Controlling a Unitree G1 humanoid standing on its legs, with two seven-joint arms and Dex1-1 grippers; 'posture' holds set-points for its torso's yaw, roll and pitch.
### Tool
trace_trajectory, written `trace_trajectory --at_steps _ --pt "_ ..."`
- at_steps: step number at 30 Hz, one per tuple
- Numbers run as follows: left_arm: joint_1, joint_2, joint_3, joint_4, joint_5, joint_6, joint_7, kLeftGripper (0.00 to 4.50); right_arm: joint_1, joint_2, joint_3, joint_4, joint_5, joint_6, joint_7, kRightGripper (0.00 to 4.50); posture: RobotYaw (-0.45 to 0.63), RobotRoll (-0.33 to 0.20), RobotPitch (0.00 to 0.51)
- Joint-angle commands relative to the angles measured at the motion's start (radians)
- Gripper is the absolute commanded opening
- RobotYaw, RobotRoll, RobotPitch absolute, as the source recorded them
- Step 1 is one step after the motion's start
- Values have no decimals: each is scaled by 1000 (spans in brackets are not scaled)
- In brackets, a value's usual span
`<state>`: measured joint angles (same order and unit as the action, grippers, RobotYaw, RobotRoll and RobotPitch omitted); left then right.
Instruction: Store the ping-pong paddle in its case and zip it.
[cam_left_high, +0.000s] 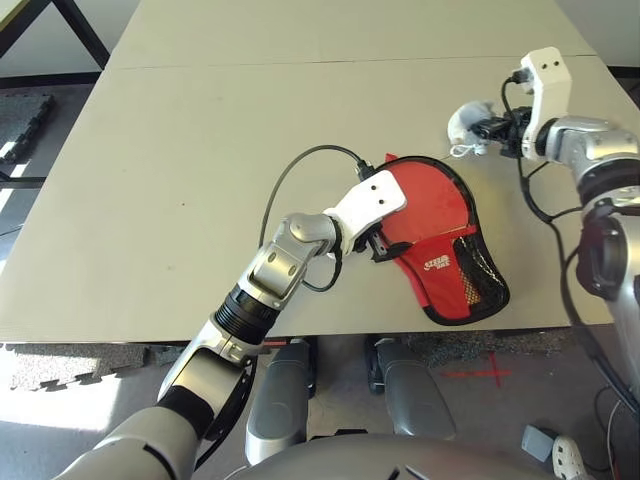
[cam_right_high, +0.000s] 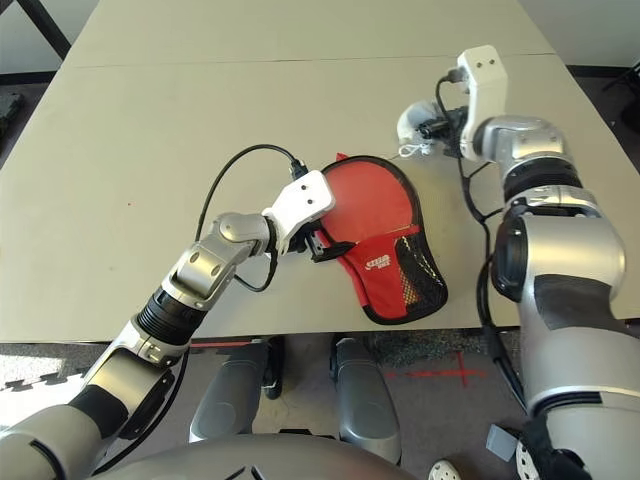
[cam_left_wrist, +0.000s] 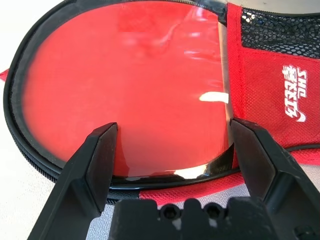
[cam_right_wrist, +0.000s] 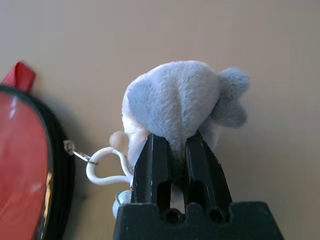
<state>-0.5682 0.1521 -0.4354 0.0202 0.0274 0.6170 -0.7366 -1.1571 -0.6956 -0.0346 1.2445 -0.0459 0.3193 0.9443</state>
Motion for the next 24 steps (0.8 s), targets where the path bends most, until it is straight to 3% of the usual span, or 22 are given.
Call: trace_trajectory --at_steps 1,8,17,24 --pt "39 14 -48 86 0 32 -23 4500 32 -88 38 -63 -24 44 124 36 -50 0 216" --pt "29 7 -49 108 -4 20 -25 4500 133 -186 97 -209 -12 147 371 36 -74 0 210" --pt "18 -1 -43 136 -2 6 -23 4500 335 -287 167 -532 50 301 638 34 -80 0 210" --pt "20 3 -45 139 0 2 -26 4500 425 -306 181 -659 84 345 641 33 -78 0 213"
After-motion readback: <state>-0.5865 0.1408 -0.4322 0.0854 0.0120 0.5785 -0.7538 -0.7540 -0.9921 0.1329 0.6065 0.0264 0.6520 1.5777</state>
